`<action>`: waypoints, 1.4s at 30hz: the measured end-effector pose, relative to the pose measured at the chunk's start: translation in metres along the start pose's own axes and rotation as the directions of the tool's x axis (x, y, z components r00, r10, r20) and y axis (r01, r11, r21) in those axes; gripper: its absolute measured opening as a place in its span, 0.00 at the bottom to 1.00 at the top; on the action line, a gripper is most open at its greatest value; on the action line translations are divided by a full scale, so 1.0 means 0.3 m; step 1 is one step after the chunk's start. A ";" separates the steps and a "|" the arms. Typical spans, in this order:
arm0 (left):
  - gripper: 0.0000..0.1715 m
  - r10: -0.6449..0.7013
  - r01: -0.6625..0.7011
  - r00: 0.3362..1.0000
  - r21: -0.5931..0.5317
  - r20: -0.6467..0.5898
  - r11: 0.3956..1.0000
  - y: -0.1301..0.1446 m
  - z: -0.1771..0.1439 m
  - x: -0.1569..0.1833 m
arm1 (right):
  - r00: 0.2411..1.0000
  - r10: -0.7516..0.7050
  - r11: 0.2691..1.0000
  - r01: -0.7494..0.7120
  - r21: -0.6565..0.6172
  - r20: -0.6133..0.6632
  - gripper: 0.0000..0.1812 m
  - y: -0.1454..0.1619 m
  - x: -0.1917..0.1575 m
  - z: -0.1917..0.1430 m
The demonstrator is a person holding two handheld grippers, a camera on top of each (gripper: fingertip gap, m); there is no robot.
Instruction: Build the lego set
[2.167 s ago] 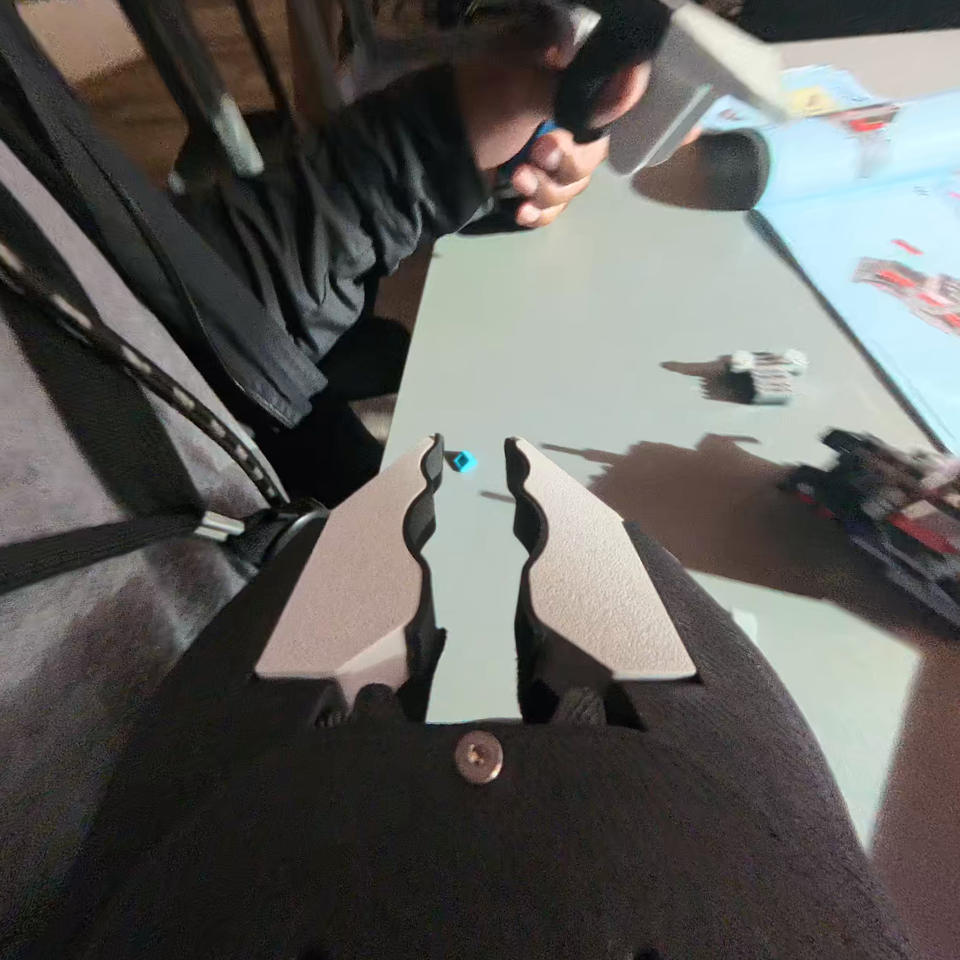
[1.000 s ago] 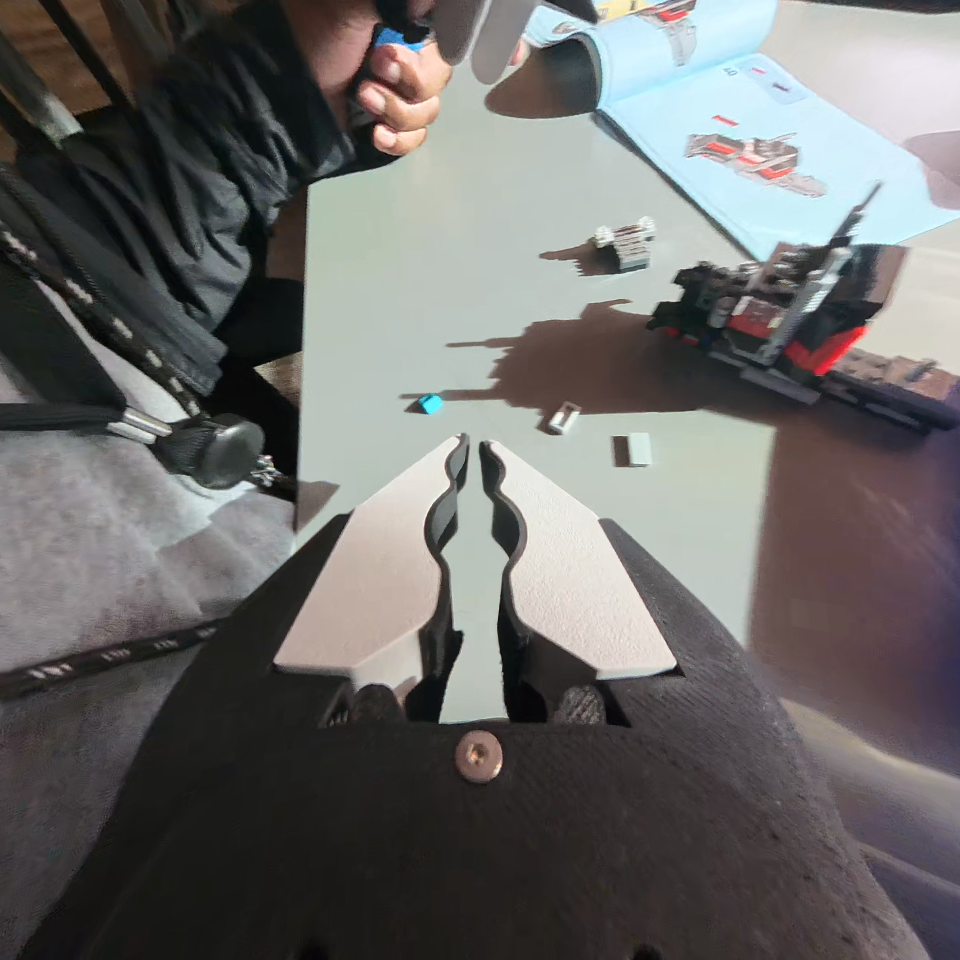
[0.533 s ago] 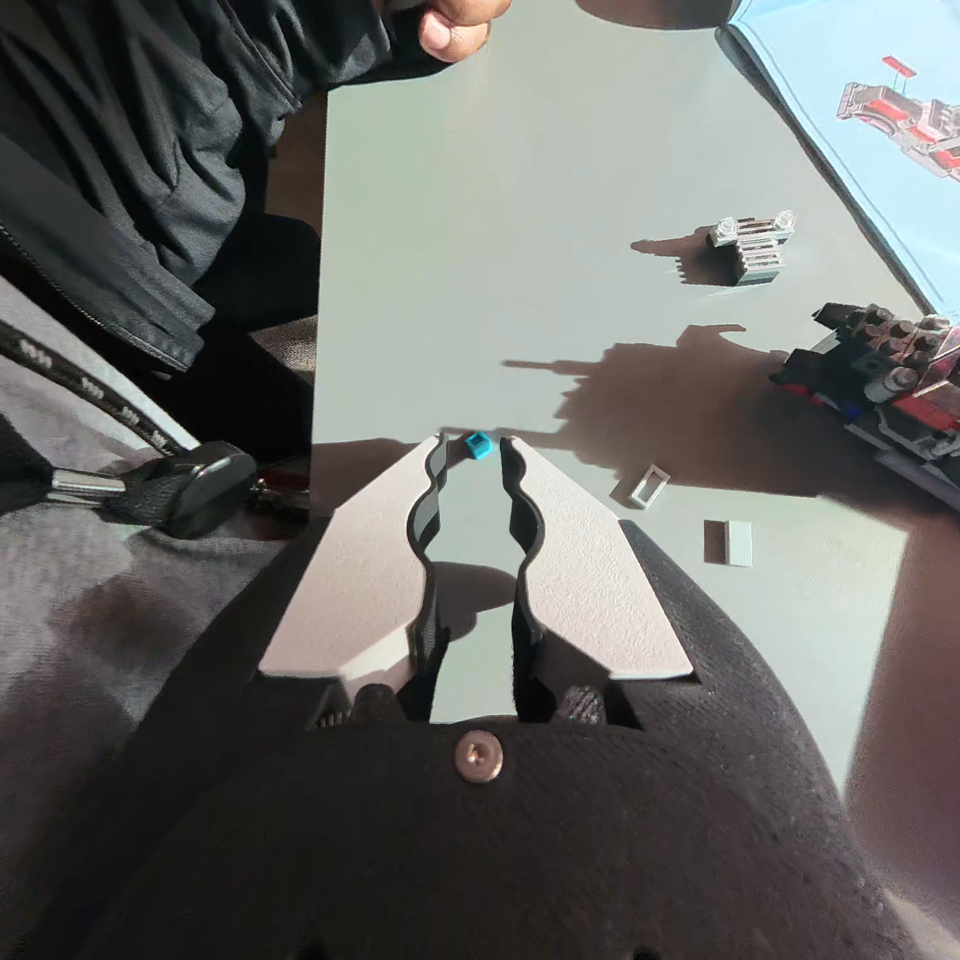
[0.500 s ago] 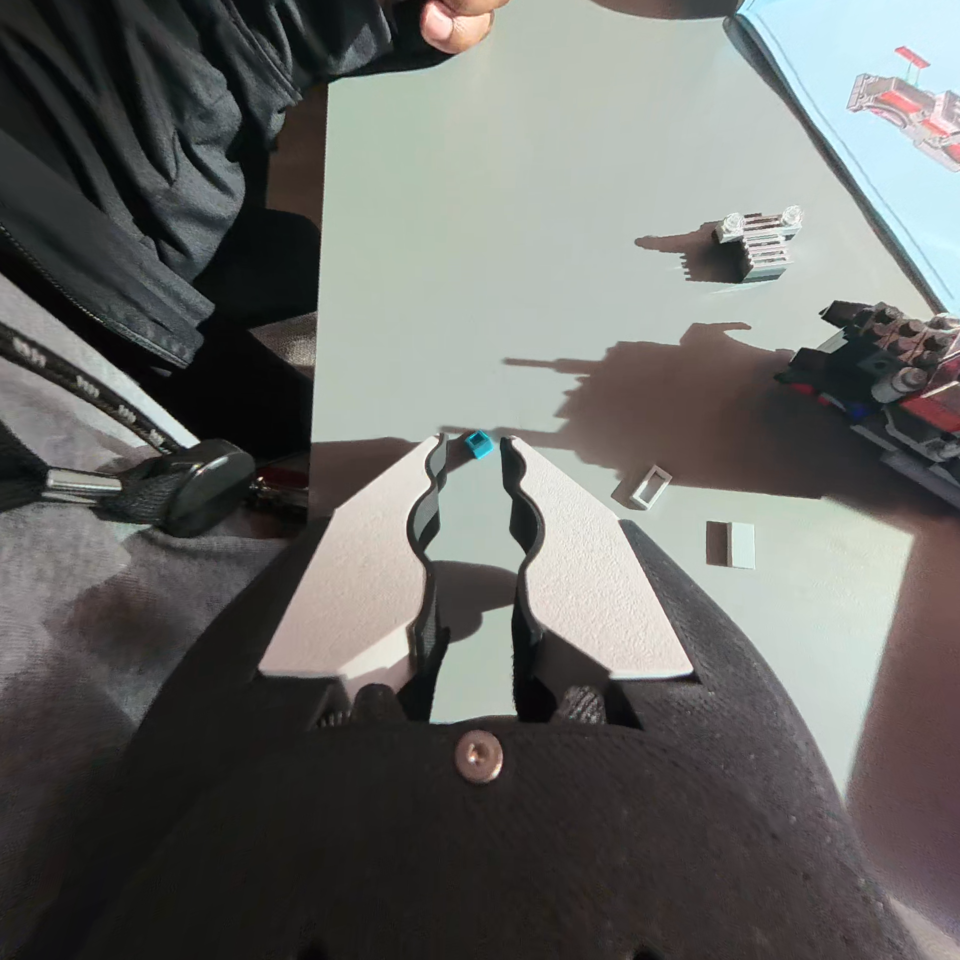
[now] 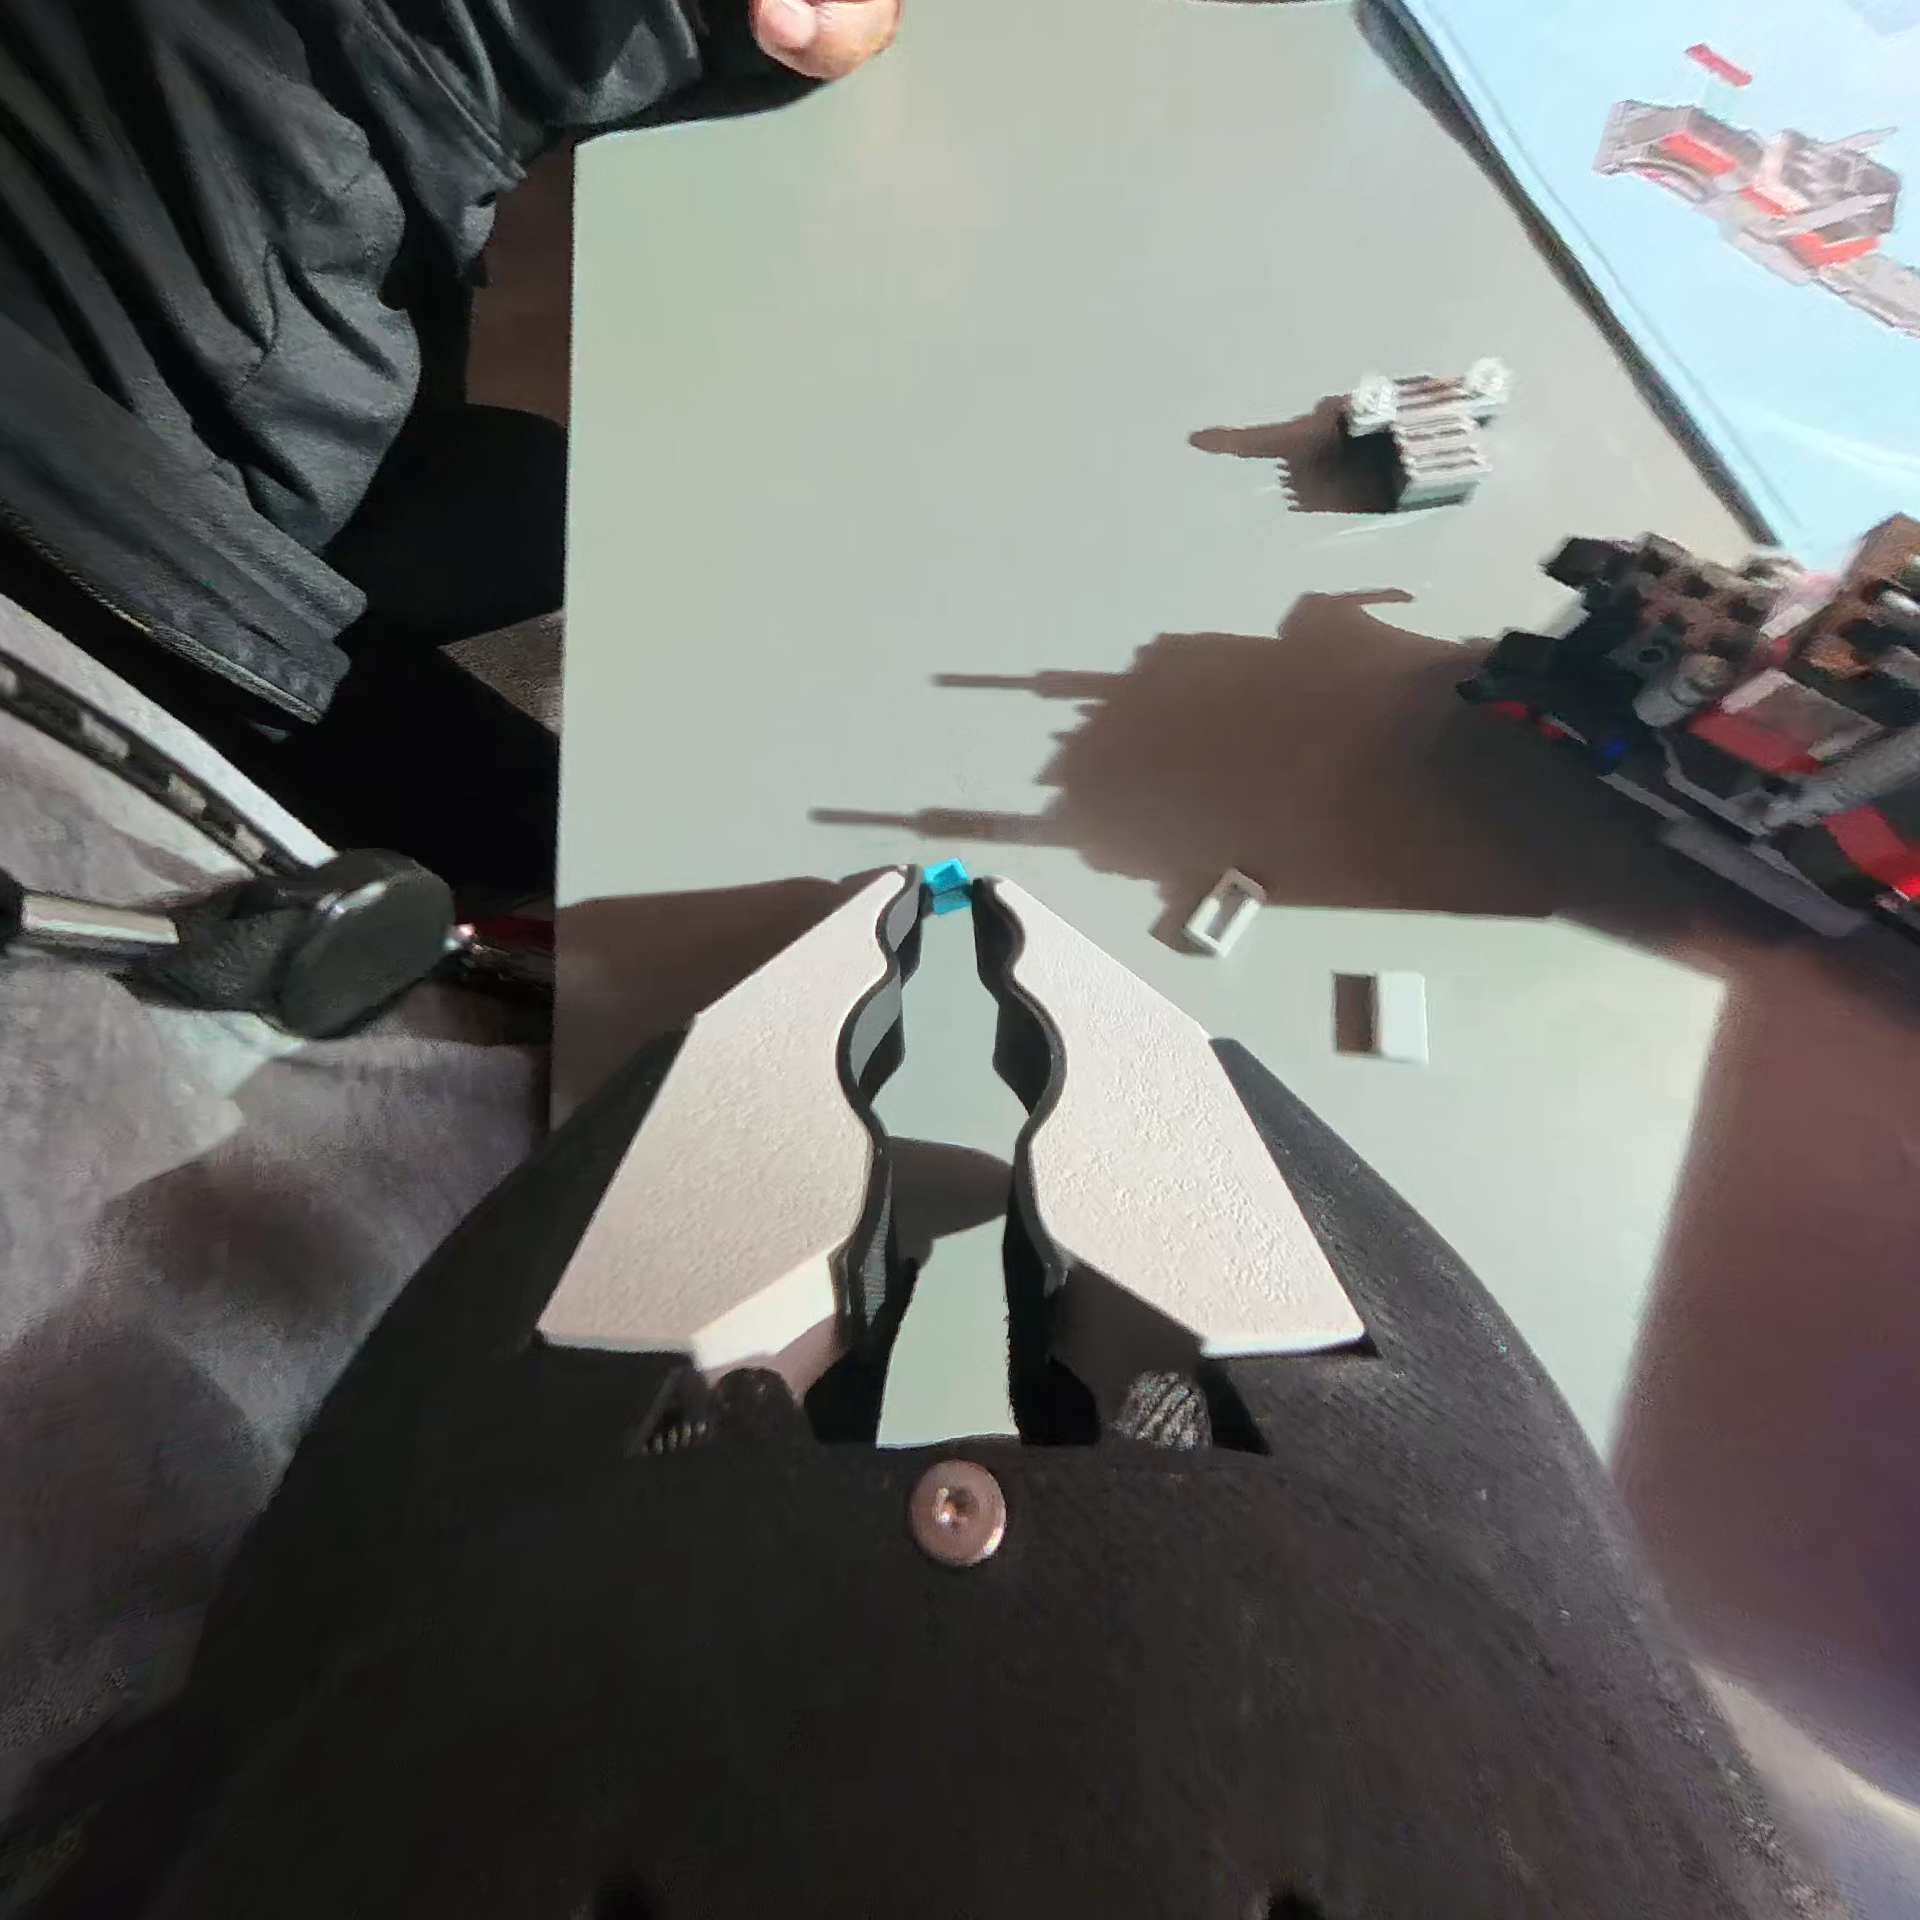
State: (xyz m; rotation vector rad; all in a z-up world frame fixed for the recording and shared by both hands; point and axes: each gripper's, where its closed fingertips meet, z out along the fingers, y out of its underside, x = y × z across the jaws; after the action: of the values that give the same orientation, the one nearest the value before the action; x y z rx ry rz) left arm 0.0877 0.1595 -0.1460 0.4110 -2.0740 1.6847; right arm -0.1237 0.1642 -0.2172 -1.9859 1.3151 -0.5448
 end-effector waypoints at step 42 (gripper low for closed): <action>0.31 0.066 -0.041 0.961 -0.096 0.270 0.995 0.040 0.048 -0.089 | 0.800 0.546 0.652 -0.220 0.725 -0.248 0.09 0.415 0.329 -0.932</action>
State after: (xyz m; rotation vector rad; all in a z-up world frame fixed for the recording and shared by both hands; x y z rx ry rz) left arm 0.1028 0.1470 -0.1721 0.5925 -2.3677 1.6346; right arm -0.3488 -0.0449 -0.1215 -0.9473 1.4857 -1.1222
